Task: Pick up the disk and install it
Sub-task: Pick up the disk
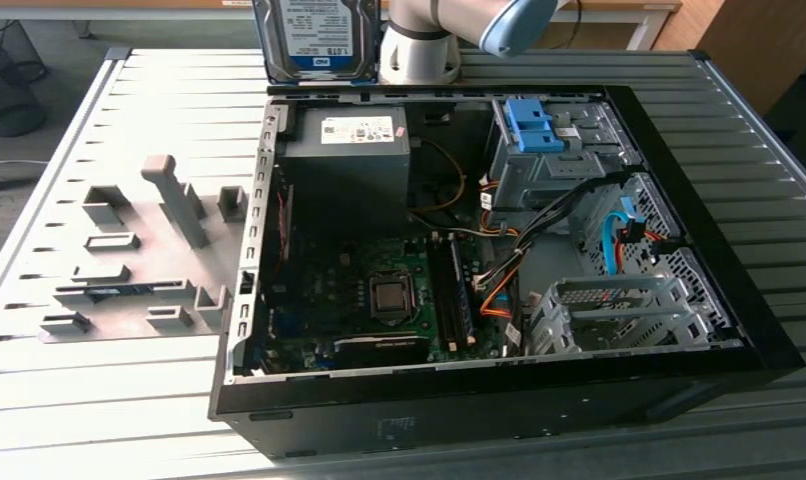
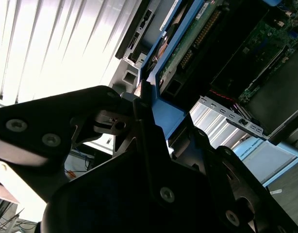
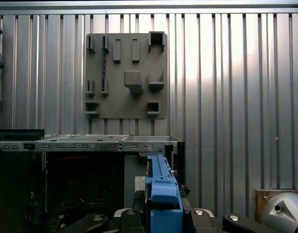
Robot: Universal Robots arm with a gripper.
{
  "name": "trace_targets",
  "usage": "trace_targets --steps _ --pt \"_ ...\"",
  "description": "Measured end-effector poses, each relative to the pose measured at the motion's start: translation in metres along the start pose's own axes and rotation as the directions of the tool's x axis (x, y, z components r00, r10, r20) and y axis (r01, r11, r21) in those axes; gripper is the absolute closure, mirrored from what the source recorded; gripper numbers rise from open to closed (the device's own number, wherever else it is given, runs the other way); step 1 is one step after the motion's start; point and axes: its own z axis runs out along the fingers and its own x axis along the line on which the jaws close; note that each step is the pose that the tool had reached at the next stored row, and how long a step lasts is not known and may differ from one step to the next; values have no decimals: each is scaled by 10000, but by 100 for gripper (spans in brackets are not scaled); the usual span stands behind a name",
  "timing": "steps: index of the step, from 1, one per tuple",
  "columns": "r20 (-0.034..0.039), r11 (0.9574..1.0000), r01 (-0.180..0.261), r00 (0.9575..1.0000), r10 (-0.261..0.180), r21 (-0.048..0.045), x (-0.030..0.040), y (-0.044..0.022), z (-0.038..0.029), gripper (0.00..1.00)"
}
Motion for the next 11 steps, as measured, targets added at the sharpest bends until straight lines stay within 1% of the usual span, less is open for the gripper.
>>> trace_targets --steps 9,10,11 --pt "1 10000 0 10000 0 1 0 -2 0 64" --pt "0 10000 1 10000 -1 0 0 -41 -1 64" --pt "0 10000 0 10000 0 0 -1 -41 -1 64"
